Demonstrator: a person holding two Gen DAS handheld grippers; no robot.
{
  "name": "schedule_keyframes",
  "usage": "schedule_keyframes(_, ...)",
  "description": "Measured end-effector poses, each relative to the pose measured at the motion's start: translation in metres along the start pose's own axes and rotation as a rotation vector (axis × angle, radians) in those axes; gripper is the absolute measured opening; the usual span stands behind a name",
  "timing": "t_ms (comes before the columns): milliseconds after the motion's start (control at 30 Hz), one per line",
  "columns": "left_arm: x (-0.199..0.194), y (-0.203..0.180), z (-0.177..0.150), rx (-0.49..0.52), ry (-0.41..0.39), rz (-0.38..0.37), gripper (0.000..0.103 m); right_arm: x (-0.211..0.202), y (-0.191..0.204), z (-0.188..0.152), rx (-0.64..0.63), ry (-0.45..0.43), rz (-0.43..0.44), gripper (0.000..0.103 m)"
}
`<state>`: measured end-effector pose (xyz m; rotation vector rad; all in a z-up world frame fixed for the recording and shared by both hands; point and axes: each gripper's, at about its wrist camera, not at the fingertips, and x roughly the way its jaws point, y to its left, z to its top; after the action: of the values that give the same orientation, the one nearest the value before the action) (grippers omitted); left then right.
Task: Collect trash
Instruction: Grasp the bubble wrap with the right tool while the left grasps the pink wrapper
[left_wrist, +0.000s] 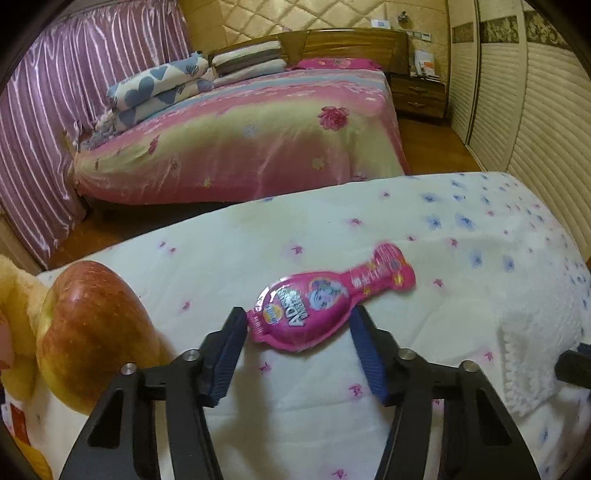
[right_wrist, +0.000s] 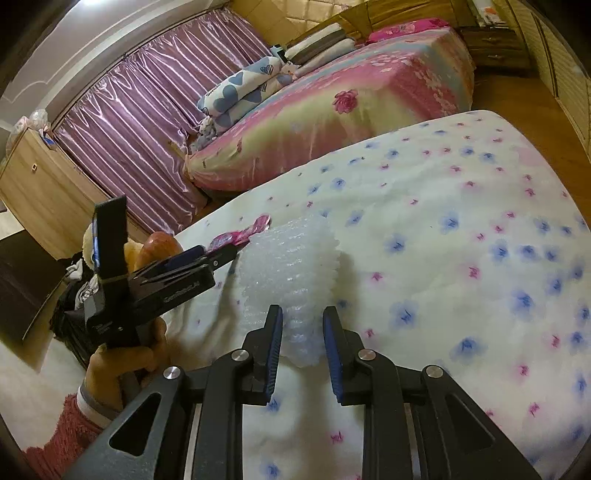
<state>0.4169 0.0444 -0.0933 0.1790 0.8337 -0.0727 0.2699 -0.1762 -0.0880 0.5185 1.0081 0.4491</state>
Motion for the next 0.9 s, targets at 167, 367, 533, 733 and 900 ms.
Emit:
schedule_keyframes(167,-0.009,-0.008,-0.009,0.008,0.020,-0.037,0.004,-0.010,-0.003,-0.006,0.010,-0.008,-0.004,0.022)
schedule_keyframes(367,-0.035,-0.016,-0.033,-0.008,0.030,-0.123,0.001,-0.025,-0.009,-0.013,0.013,-0.017,-0.009,0.021)
schedule_keyframes(533,-0.034,-0.006,-0.022,-0.088,0.053,-0.061,0.058,-0.037,-0.015,-0.016,0.009,-0.029,-0.024,0.021)
schedule_keyframes(733,-0.011,-0.001,0.008,-0.110,0.041,0.043,0.067,-0.046,-0.025,-0.017,0.025,-0.045,-0.041,0.021)
schedule_keyframes(900,0.017,-0.008,0.028,-0.067,0.055,0.109,0.076,-0.043,-0.029,-0.018,0.034,-0.043,-0.039,0.021)
